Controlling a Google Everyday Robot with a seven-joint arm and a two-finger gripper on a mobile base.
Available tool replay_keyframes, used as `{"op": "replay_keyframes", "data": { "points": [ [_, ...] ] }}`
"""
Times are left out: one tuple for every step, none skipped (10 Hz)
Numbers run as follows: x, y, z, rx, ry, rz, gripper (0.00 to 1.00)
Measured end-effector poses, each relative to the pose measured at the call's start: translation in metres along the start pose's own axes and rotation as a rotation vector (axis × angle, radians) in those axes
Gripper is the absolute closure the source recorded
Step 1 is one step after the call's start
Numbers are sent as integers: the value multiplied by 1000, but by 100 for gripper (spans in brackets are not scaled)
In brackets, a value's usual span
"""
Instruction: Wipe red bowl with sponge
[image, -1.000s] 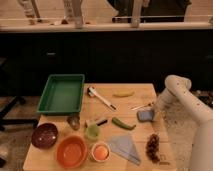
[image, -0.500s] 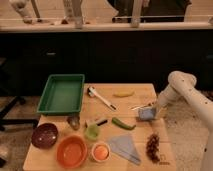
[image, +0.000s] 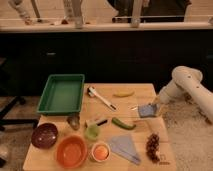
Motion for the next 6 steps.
{"op": "replay_keyframes", "data": {
  "points": [
    [-10, 8, -10, 1, 2, -20, 100],
    [-23, 21, -20, -8, 9, -45, 100],
    [-42, 30, -22, -20, 17, -80, 100],
    [-64, 40, -19, -29, 24, -124, 100],
    [-77, 49, -18, -37, 30, -154, 100],
    [-93, 58, -18, -40, 32, -190, 100]
  ]
}}
